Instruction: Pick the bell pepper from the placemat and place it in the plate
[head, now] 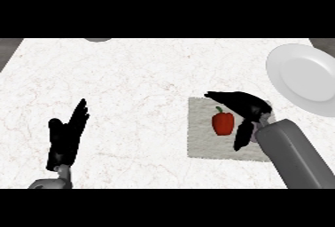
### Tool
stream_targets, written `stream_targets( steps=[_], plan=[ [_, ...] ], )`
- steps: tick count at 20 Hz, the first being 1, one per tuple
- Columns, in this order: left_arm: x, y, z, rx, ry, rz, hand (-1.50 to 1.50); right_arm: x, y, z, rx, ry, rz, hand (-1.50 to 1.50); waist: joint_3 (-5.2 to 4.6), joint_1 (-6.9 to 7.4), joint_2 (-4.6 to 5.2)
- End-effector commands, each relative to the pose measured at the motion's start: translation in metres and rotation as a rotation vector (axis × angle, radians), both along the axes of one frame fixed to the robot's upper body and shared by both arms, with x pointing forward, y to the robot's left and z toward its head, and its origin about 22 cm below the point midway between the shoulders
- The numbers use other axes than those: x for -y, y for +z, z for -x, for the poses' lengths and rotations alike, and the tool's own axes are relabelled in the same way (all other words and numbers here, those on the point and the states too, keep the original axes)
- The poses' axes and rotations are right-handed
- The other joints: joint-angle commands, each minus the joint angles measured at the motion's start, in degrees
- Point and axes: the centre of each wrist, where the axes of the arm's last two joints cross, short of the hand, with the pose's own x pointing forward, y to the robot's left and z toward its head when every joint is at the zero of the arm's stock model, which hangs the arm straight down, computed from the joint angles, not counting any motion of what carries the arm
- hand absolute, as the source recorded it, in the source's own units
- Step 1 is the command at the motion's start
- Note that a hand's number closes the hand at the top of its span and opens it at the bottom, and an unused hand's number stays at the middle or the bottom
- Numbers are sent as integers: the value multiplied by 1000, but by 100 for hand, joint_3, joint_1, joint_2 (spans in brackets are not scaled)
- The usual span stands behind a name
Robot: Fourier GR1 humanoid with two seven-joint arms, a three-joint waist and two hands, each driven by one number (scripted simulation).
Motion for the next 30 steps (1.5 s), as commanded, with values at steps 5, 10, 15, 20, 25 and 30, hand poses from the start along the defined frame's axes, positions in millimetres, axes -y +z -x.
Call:
stream_targets(
  steps=[5, 10, 15, 20, 25, 30],
  plan=[
    [6, -13, 2, -15, -1, -6, 0, 9, -16, -12, 43, 69, 16, 150, 2, 29, 11],
    [0, -5, 0, 3, -5, -17, 0, 4, -23, -6, 132, 77, 17, 150, 1, 10, 4],
    [-2, -1, 13, 0, -1, 5, 0, 4, -9, 3, 253, -8, -7, 150, 1, -14, -10],
    [4, 3, -1, 11, 16, -4, 0, 56, 14, -6, 403, -28, -50, 150, 2, -35, -6],
    [-6, -11, 7, -6, -3, 3, 0, 144, 27, 9, 501, 0, -114, 150, 2, -22, 5],
    [11, -2, -5, 10, 6, 1, 0, 176, 50, 23, 632, -68, -258, 150, 2, -79, -5]
  ],
)
